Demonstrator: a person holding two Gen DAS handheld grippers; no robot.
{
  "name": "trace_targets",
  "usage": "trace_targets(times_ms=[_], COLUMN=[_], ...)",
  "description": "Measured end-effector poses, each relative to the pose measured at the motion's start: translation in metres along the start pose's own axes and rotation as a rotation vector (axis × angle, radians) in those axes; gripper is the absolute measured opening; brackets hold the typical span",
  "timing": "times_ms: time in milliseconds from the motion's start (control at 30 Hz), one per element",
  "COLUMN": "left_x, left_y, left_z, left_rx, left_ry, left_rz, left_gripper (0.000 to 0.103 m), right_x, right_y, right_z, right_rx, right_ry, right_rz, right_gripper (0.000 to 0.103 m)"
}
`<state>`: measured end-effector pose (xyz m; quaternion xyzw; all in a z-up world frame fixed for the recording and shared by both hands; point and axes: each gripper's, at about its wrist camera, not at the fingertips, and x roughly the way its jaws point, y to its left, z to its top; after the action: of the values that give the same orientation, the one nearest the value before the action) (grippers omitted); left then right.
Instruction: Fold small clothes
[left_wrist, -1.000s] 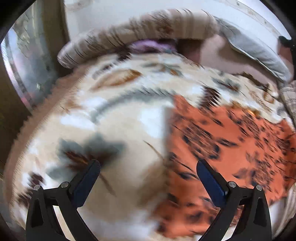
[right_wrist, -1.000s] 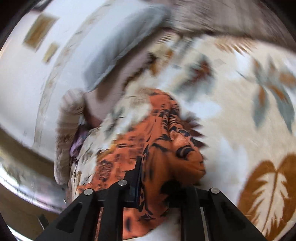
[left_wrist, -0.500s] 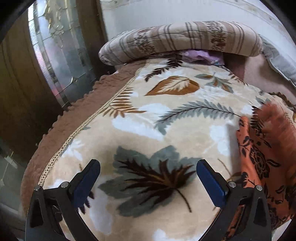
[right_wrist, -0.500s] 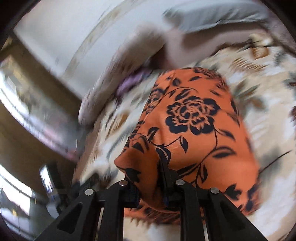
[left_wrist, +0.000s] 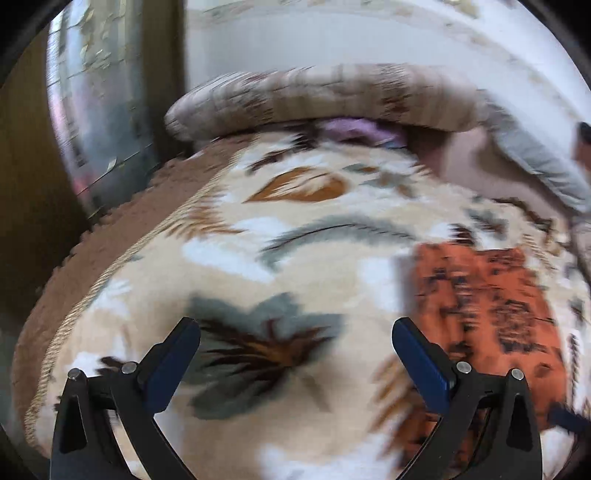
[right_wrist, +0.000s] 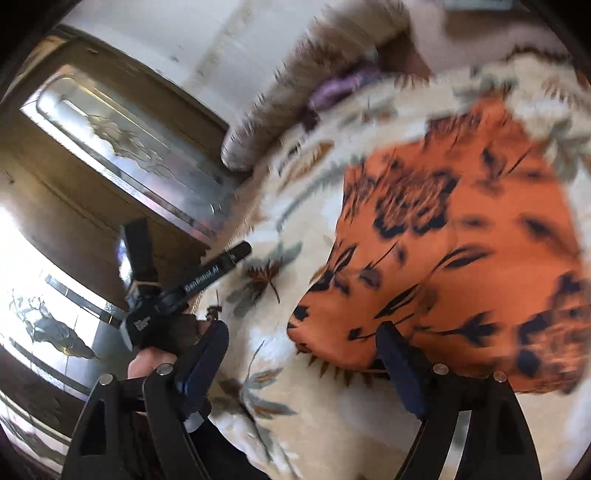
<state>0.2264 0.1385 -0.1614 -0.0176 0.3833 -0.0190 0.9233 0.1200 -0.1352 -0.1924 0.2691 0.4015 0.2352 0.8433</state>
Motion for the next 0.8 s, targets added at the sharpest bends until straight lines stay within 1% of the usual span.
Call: trace_targets(times_ms=[33, 67, 100, 167, 233, 267, 333, 367, 400, 433, 467, 533, 600, 733, 800], left_x=[-0.005, -0.011, -0.016, -0.023, -0.024, -0.021, -0.007, 0.006, 0.015, 0.026, 0.032, 0.032, 0.032, 0.039, 0.043], left_y=[-0.010, -0.019, -0.030, -0.053, -0.073, -0.082, -0.099, -0.107, -0.111, -0.113, -0.111, -0.108, -0.108, -0.104, -0.100], left_z=[-0.001, -0.003, -0.004, -0.010, -0.014, -0.018, -0.027, -0.033, -0.037, -0.042, -0.044, -0.040, -0.040, -0.042, -0.046], left_rx=[0.021, 0.041, 0.068, 0.128, 0.183, 0.211, 0.270, 0.307, 0.327, 0.340, 0.321, 0.291, 0.298, 0.255, 0.232], left_ry=[-0.017, -0.034, -0.055, -0.079, -0.075, -0.063, -0.001, 0.059, 0.101, 0.148, 0.171, 0.172, 0.176, 0.195, 0.208], left_rz=[-0.034, -0.064, -0.096, -0.131, -0.132, -0.126, -0.090, -0.054, -0.031, -0.017, -0.032, -0.052, -0.060, -0.087, -0.106], left_gripper=[0.103, 0.103, 0.103, 0.103, 0.103, 0.103, 0.103, 0.103, 0.103, 0.103, 0.103, 0.103, 0.103, 0.103, 0.103], right_x=[-0.012, -0.018, -0.027, -0.037, -0.043, -0.045, -0.035, -0.029, -0.024, -0.022, -0.021, -0.020, -0.023, -0.015, 0.004], right_y=[-0.007, -0.010, -0.021, -0.045, -0.071, -0.082, -0.099, -0.104, -0.105, -0.102, -0.099, -0.095, -0.089, -0.092, -0.099], right_z=[0.001, 0.006, 0.010, 0.015, 0.016, 0.017, 0.013, 0.011, 0.010, 0.010, 0.013, 0.023, 0.039, 0.075, 0.099], right_rx=[0.007, 0.012, 0.026, 0.085, 0.156, 0.175, 0.207, 0.213, 0.197, 0.175, 0.150, 0.118, 0.086, 0.115, 0.120], right_ry=[-0.035, -0.058, -0.079, -0.099, -0.109, -0.098, -0.034, -0.009, 0.004, 0.010, 0.031, 0.045, 0.006, -0.028, -0.027], right_rz=[-0.026, -0.056, -0.099, -0.163, -0.202, -0.216, -0.228, -0.236, -0.251, -0.259, -0.274, -0.286, -0.272, -0.298, -0.340], right_gripper=[0.080, 0.070, 0.065, 0.048, 0.042, 0.040, 0.035, 0.033, 0.032, 0.032, 0.032, 0.032, 0.033, 0.033, 0.033])
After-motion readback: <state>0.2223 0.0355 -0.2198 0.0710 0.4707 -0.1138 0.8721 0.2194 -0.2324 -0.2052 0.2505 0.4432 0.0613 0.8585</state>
